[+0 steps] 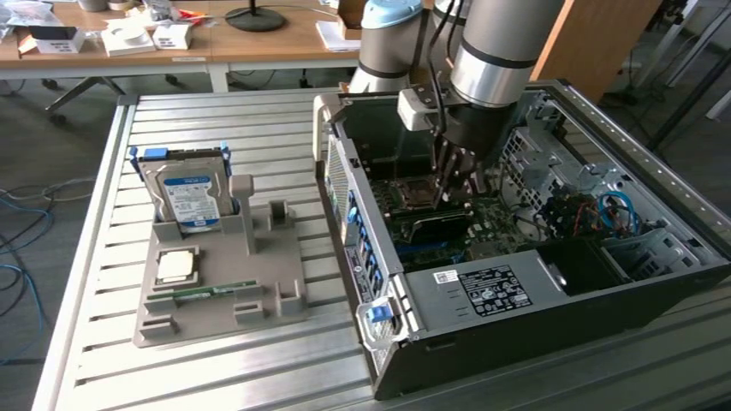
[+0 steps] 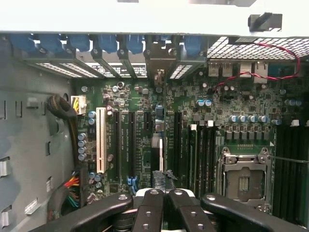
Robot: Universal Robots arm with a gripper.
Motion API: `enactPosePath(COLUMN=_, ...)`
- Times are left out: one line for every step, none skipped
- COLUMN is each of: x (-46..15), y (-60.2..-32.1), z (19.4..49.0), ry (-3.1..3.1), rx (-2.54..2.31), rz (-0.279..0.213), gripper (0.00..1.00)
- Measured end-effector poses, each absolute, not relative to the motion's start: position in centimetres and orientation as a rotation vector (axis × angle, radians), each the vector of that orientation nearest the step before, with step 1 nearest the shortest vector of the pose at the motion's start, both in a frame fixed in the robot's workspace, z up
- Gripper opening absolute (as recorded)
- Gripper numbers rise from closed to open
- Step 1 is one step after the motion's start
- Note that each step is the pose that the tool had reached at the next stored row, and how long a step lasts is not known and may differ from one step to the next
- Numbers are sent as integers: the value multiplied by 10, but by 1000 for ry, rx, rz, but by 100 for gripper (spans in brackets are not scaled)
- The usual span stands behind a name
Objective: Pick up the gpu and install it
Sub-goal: 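Press down on the gpu until it lock into place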
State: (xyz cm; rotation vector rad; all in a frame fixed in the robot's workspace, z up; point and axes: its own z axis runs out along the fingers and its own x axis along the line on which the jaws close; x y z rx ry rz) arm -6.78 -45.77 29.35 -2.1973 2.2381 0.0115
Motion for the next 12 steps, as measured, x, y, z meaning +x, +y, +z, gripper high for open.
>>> enactPosePath(x=-69, y=-457, z=293, ry=2238, rx=-2197, rz=11, gripper=11)
enactPosePath(x=-70, y=-457, z=293, ry=2238, rx=-2197, rz=12, gripper=11)
enactPosePath(x=-71, y=-456, z=293, ry=2238, rx=-2197, rz=12, gripper=11)
enactPosePath(x=-72, y=-456, z=293, ry=2238, rx=-2197, rz=11, gripper=11)
enactPosePath(x=-74, y=-456, z=293, ry=2238, rx=-2197, rz=12, gripper=11)
enactPosePath(x=-75, y=-455, z=293, ry=2238, rx=-2197, rz=12, gripper=11)
enactPosePath(x=-77, y=-455, z=293, ry=2238, rx=-2197, rz=11, gripper=11)
enactPosePath(x=-79, y=-455, z=293, ry=2238, rx=-2197, rz=11, gripper=11)
enactPosePath(x=-81, y=-454, z=293, ry=2238, rx=-2197, rz=11, gripper=11)
enactPosePath(x=-83, y=-453, z=293, ry=2238, rx=-2197, rz=11, gripper=11)
enactPosePath(x=-84, y=-452, z=293, ry=2238, rx=-2197, rz=11, gripper=11)
enactPosePath(x=-85, y=-452, z=292, ry=2238, rx=-2197, rz=11, gripper=11)
